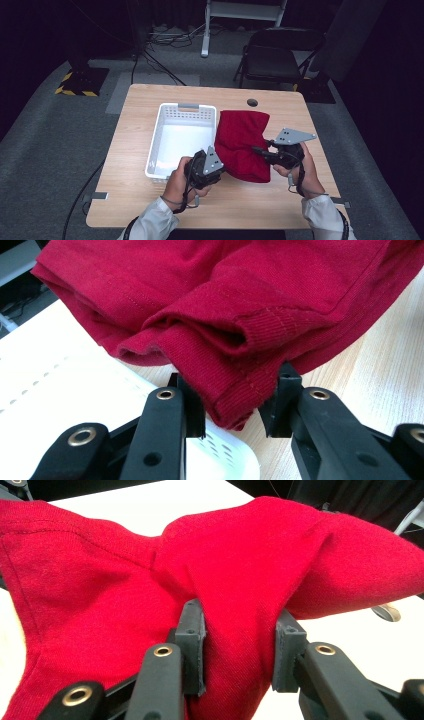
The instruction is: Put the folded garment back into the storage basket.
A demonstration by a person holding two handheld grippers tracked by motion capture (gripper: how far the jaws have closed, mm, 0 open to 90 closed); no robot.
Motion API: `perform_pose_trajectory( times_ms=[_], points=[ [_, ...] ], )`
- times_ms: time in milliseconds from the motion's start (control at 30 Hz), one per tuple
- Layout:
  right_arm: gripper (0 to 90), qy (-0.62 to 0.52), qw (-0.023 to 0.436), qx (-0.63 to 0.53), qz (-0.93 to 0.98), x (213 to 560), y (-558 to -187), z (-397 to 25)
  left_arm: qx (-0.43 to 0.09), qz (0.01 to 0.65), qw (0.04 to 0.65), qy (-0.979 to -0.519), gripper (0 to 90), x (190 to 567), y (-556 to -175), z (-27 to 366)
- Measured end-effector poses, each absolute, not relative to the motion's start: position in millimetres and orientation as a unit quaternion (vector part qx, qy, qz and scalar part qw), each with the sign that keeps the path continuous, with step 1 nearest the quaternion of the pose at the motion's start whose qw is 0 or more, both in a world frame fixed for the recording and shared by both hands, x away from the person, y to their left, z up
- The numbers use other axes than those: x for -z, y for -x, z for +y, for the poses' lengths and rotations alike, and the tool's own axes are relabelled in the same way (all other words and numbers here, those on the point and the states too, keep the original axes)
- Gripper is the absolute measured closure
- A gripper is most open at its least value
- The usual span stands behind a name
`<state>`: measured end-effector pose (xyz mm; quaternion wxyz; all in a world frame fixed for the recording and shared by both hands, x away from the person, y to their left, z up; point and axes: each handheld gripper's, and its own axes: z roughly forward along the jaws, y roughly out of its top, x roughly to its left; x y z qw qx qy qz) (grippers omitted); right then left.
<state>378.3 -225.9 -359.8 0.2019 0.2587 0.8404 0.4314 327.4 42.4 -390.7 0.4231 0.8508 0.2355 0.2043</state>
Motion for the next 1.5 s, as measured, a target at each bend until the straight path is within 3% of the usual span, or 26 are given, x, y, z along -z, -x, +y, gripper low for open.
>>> perform_pose_trajectory(
  times_ms=[1500],
  points=[
    [65.4, -0.225, 0.187, -0.433, 0.853, 364.1, -395.8, -166.1, -0.226, 0.279, 0.405, -0.841, 67.5, 397.9, -323.0, 89.9]
  ],
)
